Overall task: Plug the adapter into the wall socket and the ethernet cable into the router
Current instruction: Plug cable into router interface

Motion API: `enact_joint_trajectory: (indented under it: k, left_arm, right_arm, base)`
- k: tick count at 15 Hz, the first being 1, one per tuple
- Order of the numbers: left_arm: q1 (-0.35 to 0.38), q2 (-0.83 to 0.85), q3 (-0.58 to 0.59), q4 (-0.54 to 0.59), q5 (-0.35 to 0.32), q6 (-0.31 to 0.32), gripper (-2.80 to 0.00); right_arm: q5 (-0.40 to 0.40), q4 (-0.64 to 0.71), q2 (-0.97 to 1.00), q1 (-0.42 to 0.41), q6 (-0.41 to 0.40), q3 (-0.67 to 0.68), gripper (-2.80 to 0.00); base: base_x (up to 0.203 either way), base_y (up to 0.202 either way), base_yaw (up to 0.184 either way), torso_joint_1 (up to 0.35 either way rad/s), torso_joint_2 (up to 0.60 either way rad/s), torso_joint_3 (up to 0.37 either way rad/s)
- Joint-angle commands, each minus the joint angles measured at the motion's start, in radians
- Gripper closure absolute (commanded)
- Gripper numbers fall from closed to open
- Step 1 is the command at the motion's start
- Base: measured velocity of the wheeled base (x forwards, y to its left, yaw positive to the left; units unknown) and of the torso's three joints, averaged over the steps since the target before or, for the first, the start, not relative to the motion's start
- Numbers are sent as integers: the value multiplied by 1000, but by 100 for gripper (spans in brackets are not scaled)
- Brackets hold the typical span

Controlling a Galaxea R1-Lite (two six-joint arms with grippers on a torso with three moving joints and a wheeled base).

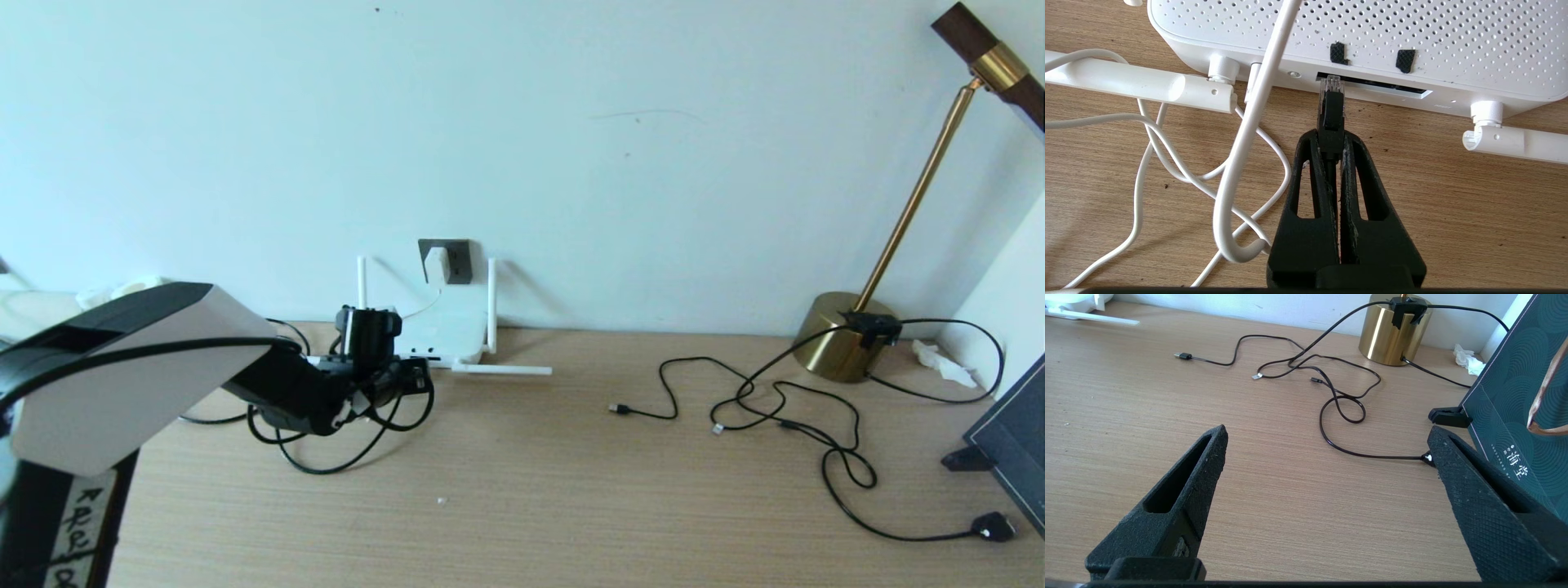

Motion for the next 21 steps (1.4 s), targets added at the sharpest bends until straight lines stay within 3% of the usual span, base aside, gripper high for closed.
enact_joint_trajectory:
  k: [1,21]
  left_arm:
    - [0,1,-2,-5,1,0,0]
    - [1,1,7,-5,1,-3,0]
  right_arm:
    - [1,0,2,1,-1,1,-280]
    - [1,0,2,1,-1,1,-280]
  base:
    - [0,0,0,0,0,0]
    - [0,0,0,0,0,0]
